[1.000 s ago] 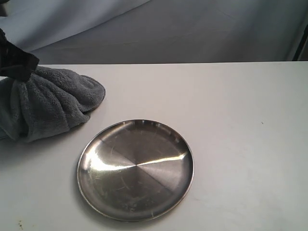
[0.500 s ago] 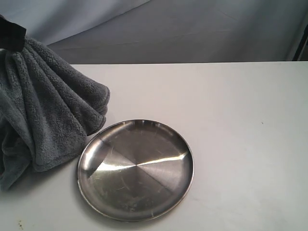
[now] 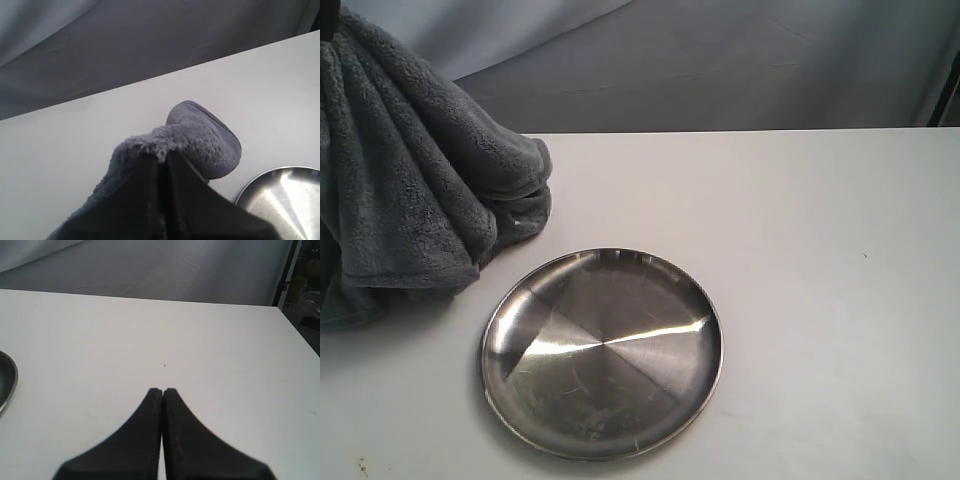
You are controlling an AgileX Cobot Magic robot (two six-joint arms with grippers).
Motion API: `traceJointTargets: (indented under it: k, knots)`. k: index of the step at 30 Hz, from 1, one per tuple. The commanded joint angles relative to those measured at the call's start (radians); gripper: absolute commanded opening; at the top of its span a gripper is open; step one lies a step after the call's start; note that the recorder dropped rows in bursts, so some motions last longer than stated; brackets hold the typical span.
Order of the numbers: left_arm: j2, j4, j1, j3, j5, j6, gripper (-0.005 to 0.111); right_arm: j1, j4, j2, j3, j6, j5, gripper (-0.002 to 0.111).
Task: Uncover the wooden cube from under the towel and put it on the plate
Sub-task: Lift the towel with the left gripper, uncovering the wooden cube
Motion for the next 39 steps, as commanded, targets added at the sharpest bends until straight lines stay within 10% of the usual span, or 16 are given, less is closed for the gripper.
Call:
traceJointTargets:
  k: [1, 39]
  knots:
    - [-0.017, -0.015, 0.001, -0.003, -0.068, 0.003, 0.000, 0.001, 0.004, -0.006, 0.003, 0.003, 0.000, 0.000]
    - [-0.314, 0.029, 0.001, -0.005, -0.577, 0.003, 0.000, 0.001, 0.004, -0.006, 0.003, 0.003, 0.000, 0.000]
